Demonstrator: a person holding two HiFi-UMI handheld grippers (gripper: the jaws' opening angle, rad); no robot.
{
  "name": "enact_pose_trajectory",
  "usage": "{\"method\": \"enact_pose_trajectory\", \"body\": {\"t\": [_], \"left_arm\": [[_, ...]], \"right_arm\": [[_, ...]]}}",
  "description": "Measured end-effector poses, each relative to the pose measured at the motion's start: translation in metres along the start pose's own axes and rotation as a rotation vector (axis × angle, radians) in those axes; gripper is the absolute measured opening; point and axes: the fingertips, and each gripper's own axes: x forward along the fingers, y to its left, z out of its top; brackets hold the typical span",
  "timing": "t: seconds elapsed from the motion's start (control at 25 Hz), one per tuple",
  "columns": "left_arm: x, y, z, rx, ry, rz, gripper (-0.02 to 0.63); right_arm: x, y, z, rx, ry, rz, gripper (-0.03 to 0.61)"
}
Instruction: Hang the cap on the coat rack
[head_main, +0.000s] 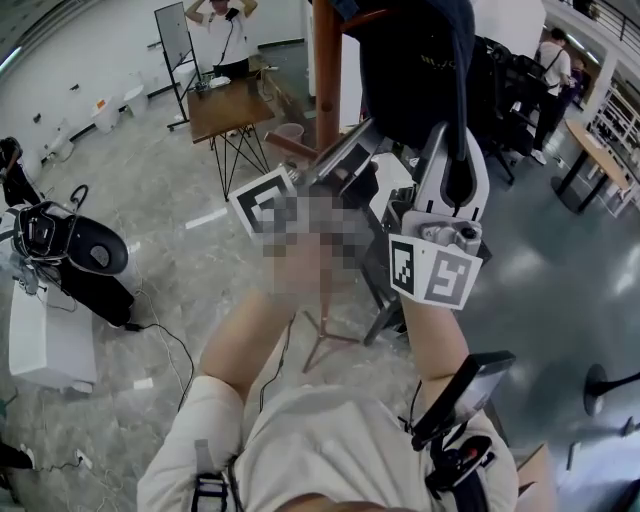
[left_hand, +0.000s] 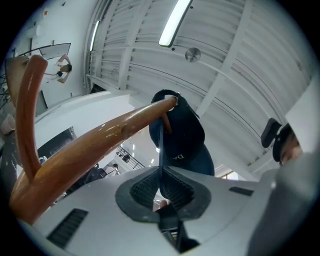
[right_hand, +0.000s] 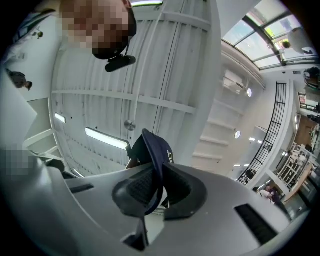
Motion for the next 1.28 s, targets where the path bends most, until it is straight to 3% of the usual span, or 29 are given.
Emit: {"method": "enact_pose_trajectory", "body": {"t": [0.16,0.56,1.28], "left_arm": [[-0.032,0.008,-0.005,-0.030,0.000,0.014,0.008],[-0.039,0.037,-0.019,-0.118,0.013,0.054,0.008],[-0.053,0.075,-0.032,-0.156,-0.001,0.083,0.011]], "right_arm": [[-0.025,0.026,-0.009,-0.042,0.012,0.000,0.037],[-0.045,0.033,-0.031,-0.165,0.050,-0.012,0.038],[-0.065,0.033,-0.068,-0.185,0.064,-0.010,0.038]]}}
